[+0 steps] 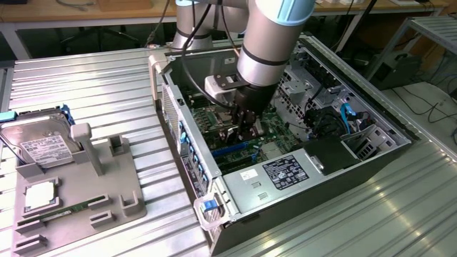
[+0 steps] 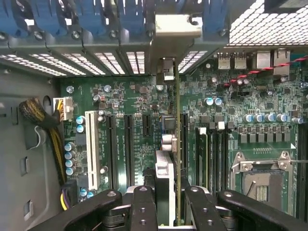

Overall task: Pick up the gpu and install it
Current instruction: 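Insert the gpu into the slot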

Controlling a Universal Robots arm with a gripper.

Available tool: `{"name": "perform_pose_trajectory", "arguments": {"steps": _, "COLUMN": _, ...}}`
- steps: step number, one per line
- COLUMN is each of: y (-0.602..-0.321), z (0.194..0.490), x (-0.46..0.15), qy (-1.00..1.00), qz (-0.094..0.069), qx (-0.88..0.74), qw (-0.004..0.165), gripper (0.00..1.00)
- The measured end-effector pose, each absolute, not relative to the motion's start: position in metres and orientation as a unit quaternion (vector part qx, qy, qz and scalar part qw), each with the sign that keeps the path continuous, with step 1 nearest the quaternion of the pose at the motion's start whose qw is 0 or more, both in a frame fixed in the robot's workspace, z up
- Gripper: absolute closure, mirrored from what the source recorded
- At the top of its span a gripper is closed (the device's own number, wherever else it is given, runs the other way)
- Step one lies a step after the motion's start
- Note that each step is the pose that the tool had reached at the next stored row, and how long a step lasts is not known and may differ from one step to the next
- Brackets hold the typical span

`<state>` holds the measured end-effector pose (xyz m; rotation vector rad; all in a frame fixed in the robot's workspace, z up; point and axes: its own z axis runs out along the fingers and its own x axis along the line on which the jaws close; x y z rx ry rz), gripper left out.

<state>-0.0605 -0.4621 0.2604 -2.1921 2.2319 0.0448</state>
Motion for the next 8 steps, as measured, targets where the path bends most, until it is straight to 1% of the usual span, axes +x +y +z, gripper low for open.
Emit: {"name": "perform_pose_trajectory", "arguments": {"steps": 8, "y": -0.4621, "z": 0.252, "x": -0.0622, "qy": 0.713, "qz": 0.015, "qx": -0.701, "qw": 0.006, "gripper": 0.72}}
